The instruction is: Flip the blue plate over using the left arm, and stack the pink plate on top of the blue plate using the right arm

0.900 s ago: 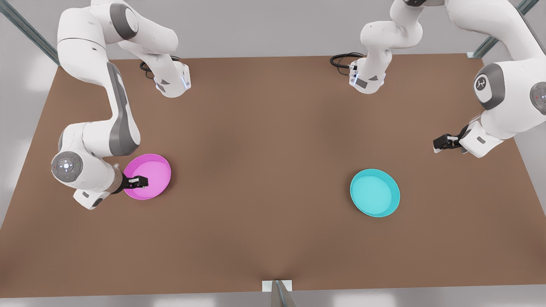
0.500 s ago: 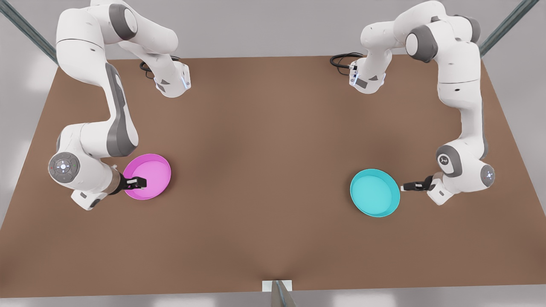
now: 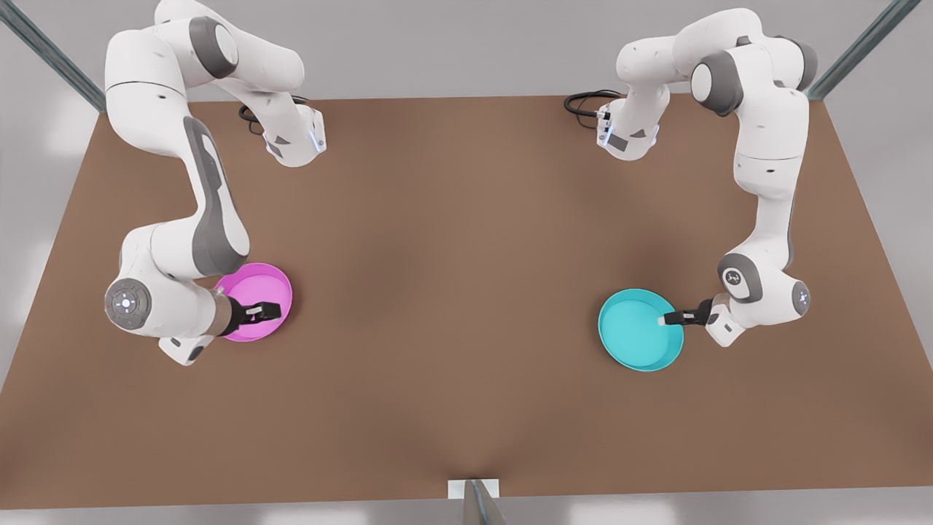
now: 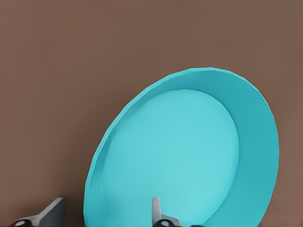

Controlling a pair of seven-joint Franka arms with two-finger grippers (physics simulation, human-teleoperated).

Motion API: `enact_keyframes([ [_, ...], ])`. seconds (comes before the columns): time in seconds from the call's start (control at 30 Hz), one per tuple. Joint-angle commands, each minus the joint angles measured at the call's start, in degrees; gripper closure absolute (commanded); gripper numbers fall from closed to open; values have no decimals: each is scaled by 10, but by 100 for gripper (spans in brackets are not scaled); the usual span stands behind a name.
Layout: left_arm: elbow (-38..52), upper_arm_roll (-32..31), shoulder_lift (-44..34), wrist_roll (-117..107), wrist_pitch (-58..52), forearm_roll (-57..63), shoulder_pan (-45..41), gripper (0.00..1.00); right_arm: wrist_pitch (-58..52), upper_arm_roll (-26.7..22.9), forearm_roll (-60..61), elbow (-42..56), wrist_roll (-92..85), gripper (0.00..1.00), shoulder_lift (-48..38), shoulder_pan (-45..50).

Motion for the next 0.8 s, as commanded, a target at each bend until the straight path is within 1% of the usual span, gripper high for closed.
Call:
enact_keyframes([
  [0.0, 0, 0, 0, 0, 0, -1, 0, 33, 0, 0, 1, 1, 0, 0, 1, -3],
  [0.13, 2, 0, 4, -1, 0, -1, 0, 39, -1, 0, 1, 0, 0, 0, 0, -4],
  [0.17, 3, 0, 4, -1, 1, 0, 0, 41, -24, 2, 7, 1, 3, 0, -2, -11],
  [0.2, 3, 0, 4, -2, 1, 0, 0, 41, -25, -1, 51, 0, 15, 0, 0, -26],
  [0.23, 4, -1, 6, -2, 1, 0, 0, 42, -27, -1, 54, 0, 84, 0, 0, -25],
  [0.27, 8, -1, 7, -2, 1, 0, 0, 42, -27, -1, 51, 0, 109, 0, -2, -19],
  [0.53, 24, -3, 14, -7, 4, 1, -1, 43, -27, -1, 51, -1, 110, 0, 1, -23],
  [0.6, 33, -3, 19, -7, 4, 1, -1, 44, -26, -1, 50, 1, 105, 0, 10, -26],
  [0.7, 33, -3, 20, -6, 4, 3, -1, 49, -26, -1, 49, 2, 105, 0, 10, -27],
  [0.77, 33, -3, 20, -5, 4, 3, -1, 56, -25, -3, 37, 7, 109, 0, 8, -26],
])
